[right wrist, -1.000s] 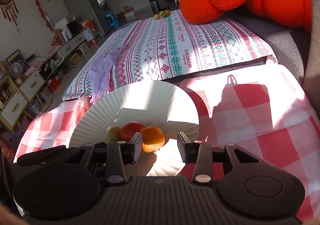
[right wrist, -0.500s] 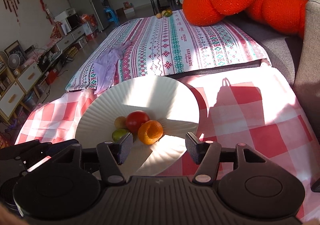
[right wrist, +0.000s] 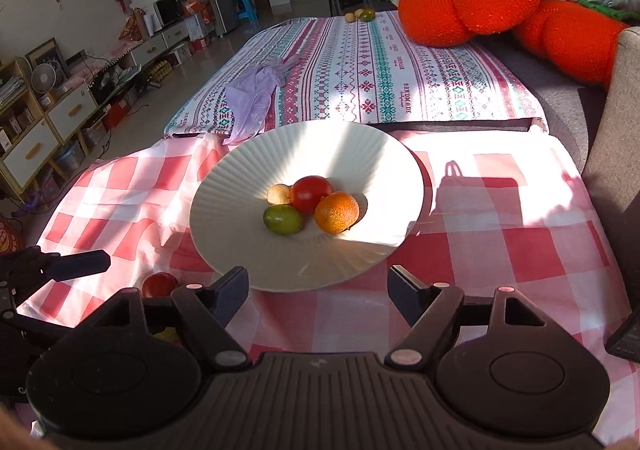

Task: Organize fruits
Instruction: 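Withdraw both open tools from the plate toward the remaining fruit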

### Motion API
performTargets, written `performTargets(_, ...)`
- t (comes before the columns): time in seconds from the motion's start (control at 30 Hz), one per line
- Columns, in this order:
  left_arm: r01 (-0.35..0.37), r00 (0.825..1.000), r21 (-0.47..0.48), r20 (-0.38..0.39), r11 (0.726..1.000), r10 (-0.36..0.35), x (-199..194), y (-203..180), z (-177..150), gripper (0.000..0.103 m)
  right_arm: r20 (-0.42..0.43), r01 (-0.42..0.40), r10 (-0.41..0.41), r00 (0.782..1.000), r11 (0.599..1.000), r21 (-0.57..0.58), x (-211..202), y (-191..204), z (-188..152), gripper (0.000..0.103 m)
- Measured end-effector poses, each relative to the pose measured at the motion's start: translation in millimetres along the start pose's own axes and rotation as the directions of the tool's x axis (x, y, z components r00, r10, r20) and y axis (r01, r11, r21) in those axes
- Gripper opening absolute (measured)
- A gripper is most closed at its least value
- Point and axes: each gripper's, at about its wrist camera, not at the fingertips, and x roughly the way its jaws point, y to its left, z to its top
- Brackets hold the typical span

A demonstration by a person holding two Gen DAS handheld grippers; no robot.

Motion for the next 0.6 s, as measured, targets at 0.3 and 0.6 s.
performTargets(0.3,0.01,1.0,-0.006,-0.018,1.0,-0.01,-24.3,7.6,-27.3,0.103,-0.022,-0.027,0.026,0.999,0.998,-0.062,-9.1,14.8,-16.8,0.086)
performTargets(0.6,0.029,0.999,-0.03,-0.037,0.999,-0.03,-30.2,12.8,-59.5,0.103,-0.044,-0.034,0.029,0.999,0.993,-0.11,-13.5,21.6,-38.7,0.091)
